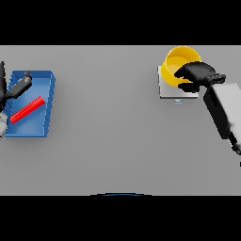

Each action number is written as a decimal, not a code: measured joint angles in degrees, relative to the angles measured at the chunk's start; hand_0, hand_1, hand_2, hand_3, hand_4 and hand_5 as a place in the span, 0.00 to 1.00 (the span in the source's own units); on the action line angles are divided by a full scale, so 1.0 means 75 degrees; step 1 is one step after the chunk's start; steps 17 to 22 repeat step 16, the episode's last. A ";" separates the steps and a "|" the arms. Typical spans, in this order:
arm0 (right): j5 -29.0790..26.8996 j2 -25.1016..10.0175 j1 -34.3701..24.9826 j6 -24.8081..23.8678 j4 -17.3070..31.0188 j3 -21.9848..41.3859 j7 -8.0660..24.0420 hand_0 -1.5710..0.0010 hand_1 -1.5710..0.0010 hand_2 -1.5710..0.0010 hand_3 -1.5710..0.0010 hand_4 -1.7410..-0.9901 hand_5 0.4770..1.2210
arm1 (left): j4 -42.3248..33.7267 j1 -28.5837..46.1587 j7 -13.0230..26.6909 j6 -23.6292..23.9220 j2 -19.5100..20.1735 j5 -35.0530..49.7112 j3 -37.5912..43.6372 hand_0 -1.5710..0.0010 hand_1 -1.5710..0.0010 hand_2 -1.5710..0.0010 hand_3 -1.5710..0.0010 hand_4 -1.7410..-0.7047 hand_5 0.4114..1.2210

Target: Pick up the red beaker and tilt it to pour out 1 green nut into yellow bowl. Pick up the yellow bowl and place it on the metallic measuring scale.

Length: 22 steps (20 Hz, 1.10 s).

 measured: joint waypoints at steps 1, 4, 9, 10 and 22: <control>0.0114 0.0005 -0.0025 0.0027 0.0086 0.0092 0.0065 0.60 0.64 0.58 0.58 0.20 0.69 | -0.0026 -0.0006 -0.0001 -0.0007 0.0007 -0.0010 -0.0010 1.00 1.00 1.00 1.00 0.99 0.31; 0.0262 -0.0020 -0.0071 0.0033 0.0174 0.0244 -0.0131 0.79 0.82 0.76 0.68 0.24 0.58 | 0.0091 0.0003 -0.0056 0.0056 -0.0040 -0.0007 0.0021 1.00 1.00 1.00 1.00 0.98 0.31; 0.0267 0.0044 -0.0079 -0.0067 0.0174 0.0283 -0.0407 0.93 0.94 0.92 0.79 0.27 0.46 | 0.0260 -0.0109 -0.0038 0.0028 -0.0127 -0.0042 -0.0016 1.00 1.00 1.00 1.00 0.98 0.31; 0.0272 -0.0002 -0.0122 -0.0149 0.0315 0.0248 -0.0513 0.95 0.95 0.94 0.81 0.28 0.45 | 0.0303 -0.0084 -0.0133 0.0022 -0.0138 -0.0005 0.0016 1.00 1.00 1.00 1.00 0.98 0.31; 0.0222 -0.0001 -0.0144 -0.0007 0.0481 0.0162 -0.0242 0.99 0.99 0.98 0.91 0.35 0.35 | 0.0191 -0.0091 -0.0039 -0.0029 -0.0081 -0.0028 -0.0019 1.00 1.00 1.00 1.00 0.98 0.31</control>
